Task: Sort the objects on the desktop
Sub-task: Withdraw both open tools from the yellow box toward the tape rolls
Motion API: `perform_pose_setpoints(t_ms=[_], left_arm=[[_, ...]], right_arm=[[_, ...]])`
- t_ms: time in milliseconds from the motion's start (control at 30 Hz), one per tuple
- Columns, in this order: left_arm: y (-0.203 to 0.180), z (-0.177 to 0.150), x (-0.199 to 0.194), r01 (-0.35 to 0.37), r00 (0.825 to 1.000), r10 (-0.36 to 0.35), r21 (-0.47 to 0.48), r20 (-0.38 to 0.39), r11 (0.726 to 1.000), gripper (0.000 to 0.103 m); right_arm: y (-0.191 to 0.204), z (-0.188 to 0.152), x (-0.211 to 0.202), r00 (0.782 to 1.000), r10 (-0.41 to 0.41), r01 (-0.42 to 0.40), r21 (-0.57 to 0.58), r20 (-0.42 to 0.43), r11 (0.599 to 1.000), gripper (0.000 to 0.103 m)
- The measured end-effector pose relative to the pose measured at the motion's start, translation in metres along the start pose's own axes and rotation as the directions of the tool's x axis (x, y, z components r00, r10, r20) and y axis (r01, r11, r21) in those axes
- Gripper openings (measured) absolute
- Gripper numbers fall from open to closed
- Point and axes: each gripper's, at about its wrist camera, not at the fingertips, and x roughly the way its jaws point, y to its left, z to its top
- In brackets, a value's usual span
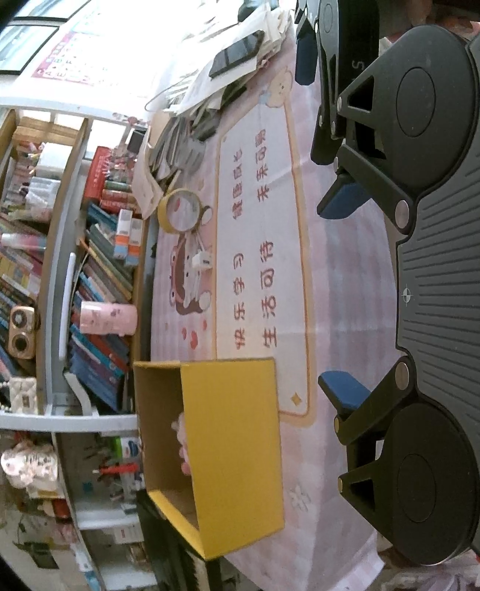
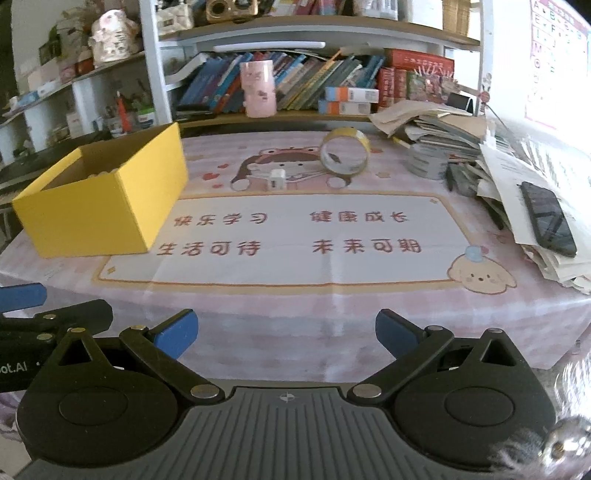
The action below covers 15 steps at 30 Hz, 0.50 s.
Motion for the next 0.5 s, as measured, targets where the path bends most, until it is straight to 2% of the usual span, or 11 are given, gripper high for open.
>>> perform_pose_setpoints(t_ms=[500], left_arm=[[-0.029, 0.022, 0.045, 0.048, 0.998, -0.047, 0.047, -0.034, 0.998, 0.092]], right_arm=[[-0.038, 0.021, 0.030, 0.999, -0.043, 0.045, 0.048, -0.032, 0.998, 0.103]])
